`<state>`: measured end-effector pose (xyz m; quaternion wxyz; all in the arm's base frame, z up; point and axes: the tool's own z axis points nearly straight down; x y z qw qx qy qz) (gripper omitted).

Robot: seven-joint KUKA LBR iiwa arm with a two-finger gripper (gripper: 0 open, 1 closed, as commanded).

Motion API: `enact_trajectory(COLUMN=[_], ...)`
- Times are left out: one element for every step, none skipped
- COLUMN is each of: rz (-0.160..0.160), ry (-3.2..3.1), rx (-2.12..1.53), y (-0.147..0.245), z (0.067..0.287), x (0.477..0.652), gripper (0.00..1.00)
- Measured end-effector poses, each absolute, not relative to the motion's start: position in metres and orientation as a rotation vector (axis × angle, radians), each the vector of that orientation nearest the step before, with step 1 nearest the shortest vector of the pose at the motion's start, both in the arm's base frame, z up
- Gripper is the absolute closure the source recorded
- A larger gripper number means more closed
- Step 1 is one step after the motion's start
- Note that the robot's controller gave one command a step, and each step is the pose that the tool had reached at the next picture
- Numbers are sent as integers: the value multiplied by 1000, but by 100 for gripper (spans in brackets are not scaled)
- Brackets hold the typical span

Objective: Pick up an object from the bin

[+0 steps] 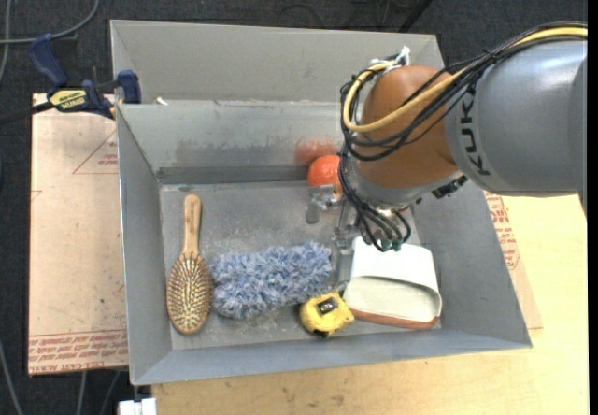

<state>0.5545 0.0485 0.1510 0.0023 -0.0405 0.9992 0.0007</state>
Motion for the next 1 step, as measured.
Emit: enact_trajectory(rz=[4], ry=[3121], rx=[-362], y=[45], z=[85], x=[541], gripper=[0])
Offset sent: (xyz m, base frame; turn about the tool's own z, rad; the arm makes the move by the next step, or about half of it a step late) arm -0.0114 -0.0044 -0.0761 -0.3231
